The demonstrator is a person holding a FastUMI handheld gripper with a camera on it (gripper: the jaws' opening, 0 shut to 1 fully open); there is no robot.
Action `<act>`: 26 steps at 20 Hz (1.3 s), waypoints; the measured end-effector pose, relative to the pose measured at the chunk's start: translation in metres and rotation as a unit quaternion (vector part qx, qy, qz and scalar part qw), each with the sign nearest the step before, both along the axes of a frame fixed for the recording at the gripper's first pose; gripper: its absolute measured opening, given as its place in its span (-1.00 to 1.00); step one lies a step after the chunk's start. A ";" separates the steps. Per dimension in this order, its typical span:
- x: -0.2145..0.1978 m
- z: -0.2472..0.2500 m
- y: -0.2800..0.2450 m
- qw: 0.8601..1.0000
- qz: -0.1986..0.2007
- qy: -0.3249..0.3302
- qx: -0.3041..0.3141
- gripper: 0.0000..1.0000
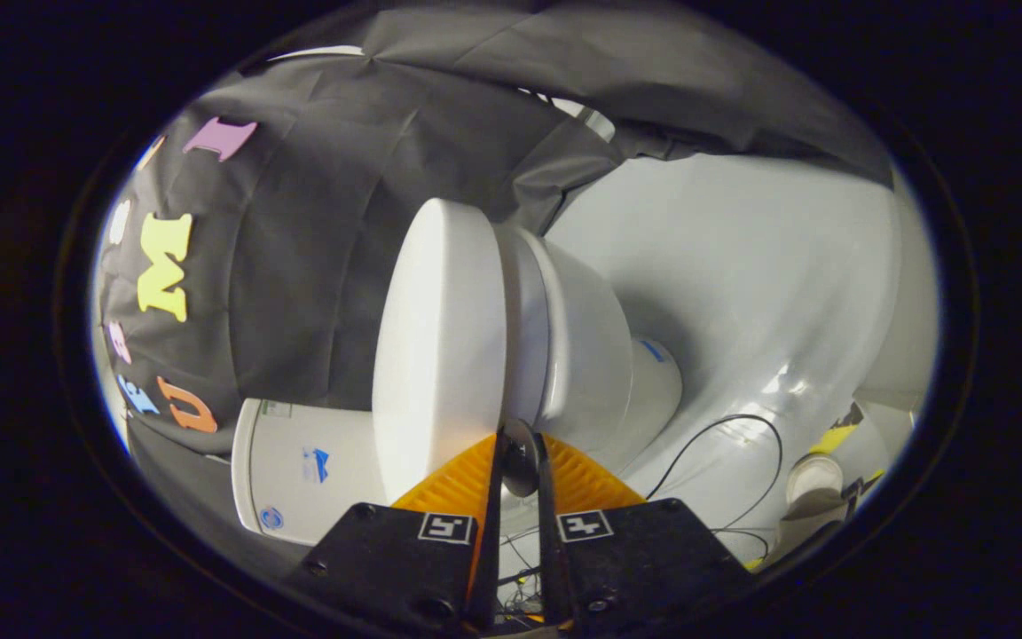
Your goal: Open the toilet lid.
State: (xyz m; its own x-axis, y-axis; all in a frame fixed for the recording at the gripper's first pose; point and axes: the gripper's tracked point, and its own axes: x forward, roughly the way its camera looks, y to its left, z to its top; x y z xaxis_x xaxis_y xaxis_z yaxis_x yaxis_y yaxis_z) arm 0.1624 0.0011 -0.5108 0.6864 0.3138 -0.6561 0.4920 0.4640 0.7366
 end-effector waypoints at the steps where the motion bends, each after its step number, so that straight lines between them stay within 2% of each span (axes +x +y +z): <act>1: -0.001 0.002 0.002 1.000 -0.001 0.001 -0.003 -0.62; 4: -0.001 0.013 0.005 1.000 0.007 -0.005 -0.011 -0.77; 8: 0.000 0.038 0.010 1.000 0.008 -0.027 -0.002 -0.86; 19: 0.013 0.121 0.045 0.995 0.045 -0.087 -0.030 -0.87; 26: 0.017 0.162 0.077 0.986 0.082 -0.107 -0.094 -0.86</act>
State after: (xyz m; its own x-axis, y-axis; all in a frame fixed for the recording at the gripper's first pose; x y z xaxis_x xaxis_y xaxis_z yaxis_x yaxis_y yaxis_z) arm 0.1798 0.0781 -0.3488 0.7656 0.3180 -0.5592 0.2419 0.6632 0.7083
